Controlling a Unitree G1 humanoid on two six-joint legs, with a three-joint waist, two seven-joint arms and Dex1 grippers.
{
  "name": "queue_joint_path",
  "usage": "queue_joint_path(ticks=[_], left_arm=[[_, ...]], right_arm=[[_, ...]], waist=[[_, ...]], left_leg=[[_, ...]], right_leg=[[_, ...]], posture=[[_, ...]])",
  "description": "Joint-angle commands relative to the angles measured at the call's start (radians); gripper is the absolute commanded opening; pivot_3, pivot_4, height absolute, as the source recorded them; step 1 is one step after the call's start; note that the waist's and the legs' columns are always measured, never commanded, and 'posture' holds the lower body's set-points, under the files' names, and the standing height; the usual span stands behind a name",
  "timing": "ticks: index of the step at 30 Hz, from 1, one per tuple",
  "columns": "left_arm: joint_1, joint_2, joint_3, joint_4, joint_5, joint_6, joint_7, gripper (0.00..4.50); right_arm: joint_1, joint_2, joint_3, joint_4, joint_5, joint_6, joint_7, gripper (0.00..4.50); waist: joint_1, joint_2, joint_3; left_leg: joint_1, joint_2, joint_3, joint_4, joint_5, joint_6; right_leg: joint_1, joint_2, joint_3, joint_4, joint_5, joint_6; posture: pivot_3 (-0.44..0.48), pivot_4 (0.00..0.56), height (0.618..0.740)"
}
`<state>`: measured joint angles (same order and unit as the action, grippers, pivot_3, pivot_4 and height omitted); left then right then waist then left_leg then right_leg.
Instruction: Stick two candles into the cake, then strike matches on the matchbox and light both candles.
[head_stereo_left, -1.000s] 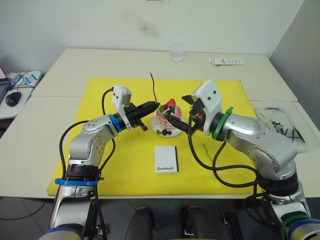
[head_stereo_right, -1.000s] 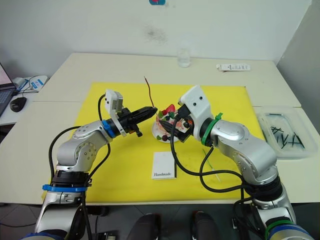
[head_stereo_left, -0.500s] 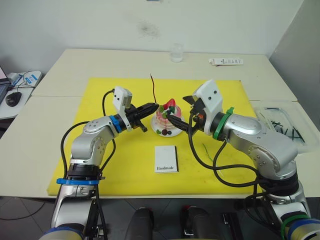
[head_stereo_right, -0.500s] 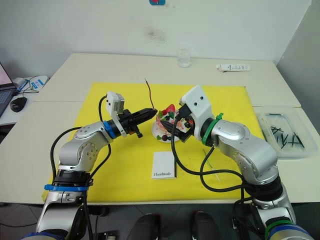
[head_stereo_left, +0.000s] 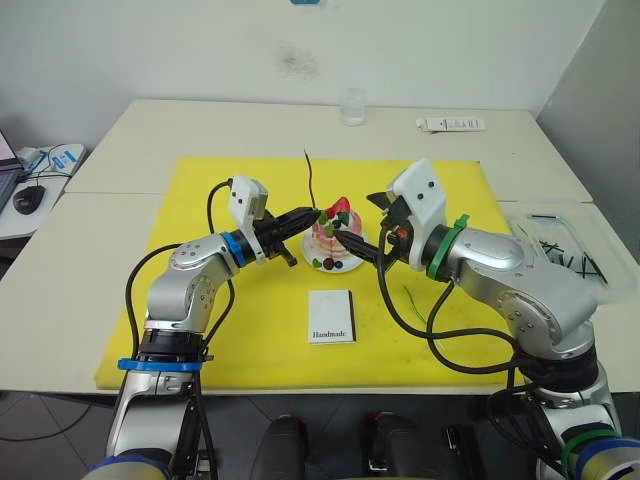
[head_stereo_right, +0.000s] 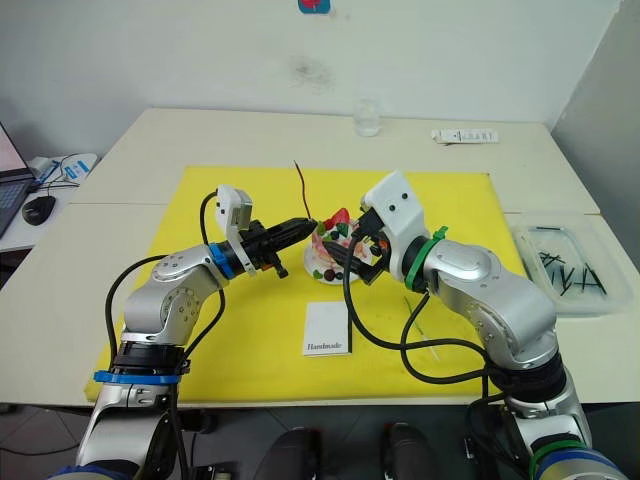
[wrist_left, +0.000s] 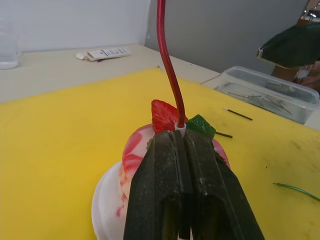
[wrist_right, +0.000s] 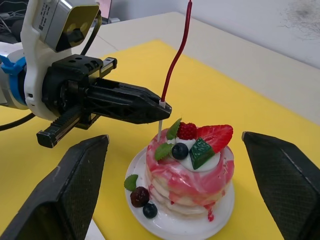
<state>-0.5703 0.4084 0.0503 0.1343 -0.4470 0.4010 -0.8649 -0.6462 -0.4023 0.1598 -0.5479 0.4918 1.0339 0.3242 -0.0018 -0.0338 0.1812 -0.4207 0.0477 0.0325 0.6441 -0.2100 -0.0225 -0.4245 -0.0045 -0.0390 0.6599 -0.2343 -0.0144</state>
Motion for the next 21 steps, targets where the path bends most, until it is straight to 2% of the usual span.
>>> queue_joint_path(ticks=[1,11,21], left_arm=[[-0.008,0.009,-0.01,-0.009,0.026,-0.054,-0.015,0.0],[-0.01,-0.006,-0.015,0.043,0.088,-0.177,-0.005,0.0],[-0.005,-0.014,-0.023,0.055,0.095,-0.199,-0.007,0.0]], right_arm=[[-0.016,0.005,-0.027,-0.03,-0.007,-0.015,-0.002,4.48],[-0.016,0.004,-0.025,-0.031,-0.017,-0.018,0.002,4.48],[-0.023,0.01,-0.019,-0.024,-0.024,-0.026,0.0,4.48]], waist=[[0.0,0.0,0.0],[0.0,0.0,0.0],[0.0,0.0,0.0]], left_leg=[[0.0,0.0,0.0,0.0,0.0,0.0],[0.0,0.0,0.0,0.0,0.0,0.0],[0.0,0.0,0.0,0.0,0.0,0.0]], right_leg=[[0.0,0.0,0.0,0.0,0.0,0.0],[0.0,0.0,0.0,0.0,0.0,0.0],[0.0,0.0,0.0,0.0,0.0,0.0]], posture=[[0.0,0.15,0.74],[0.0,0.15,0.74],[0.0,0.15,0.74]])
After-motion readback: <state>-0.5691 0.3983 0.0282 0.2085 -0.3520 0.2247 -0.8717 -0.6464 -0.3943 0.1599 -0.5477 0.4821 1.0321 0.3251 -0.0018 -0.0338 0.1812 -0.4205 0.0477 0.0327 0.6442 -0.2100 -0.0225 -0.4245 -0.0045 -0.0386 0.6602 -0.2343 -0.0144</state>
